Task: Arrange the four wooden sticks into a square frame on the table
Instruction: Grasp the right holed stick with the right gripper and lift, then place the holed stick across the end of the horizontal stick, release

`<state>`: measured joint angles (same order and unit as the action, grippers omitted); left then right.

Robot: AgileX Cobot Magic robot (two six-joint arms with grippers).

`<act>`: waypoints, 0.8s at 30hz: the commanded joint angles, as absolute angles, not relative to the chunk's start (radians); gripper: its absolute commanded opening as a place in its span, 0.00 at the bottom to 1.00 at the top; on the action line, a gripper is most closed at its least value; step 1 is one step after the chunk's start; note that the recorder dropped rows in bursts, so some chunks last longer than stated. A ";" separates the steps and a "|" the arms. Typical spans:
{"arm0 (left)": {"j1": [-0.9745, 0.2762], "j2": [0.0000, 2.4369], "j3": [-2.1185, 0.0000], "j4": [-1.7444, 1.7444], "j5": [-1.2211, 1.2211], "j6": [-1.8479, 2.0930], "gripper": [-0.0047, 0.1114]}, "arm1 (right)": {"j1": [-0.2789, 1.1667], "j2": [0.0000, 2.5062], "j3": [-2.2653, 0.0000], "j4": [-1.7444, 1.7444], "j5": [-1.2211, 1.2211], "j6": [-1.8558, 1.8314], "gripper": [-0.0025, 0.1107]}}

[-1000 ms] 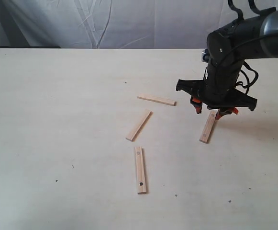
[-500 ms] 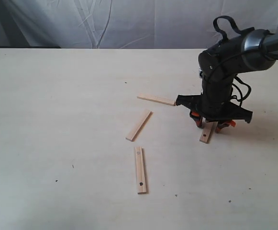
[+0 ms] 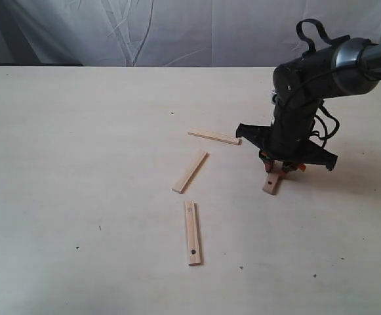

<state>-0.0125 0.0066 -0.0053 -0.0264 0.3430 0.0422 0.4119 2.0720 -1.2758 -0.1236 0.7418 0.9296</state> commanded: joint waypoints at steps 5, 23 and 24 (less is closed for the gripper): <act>-0.010 0.000 0.000 -0.024 0.333 0.036 0.04 | 0.469 2.092 -1.534 -0.032 0.840 0.776 0.02; -0.010 0.000 0.000 -0.024 0.333 0.036 0.04 | 0.534 2.260 -1.642 -0.118 0.887 0.780 0.02; -0.010 0.000 0.000 -0.024 0.333 0.036 0.04 | 0.534 2.260 -1.642 -0.130 0.889 0.780 0.02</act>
<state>-0.0125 0.0066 -0.0053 -0.0264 0.3430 0.0422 0.5327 2.2596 -1.6366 -0.0926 0.8768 0.7779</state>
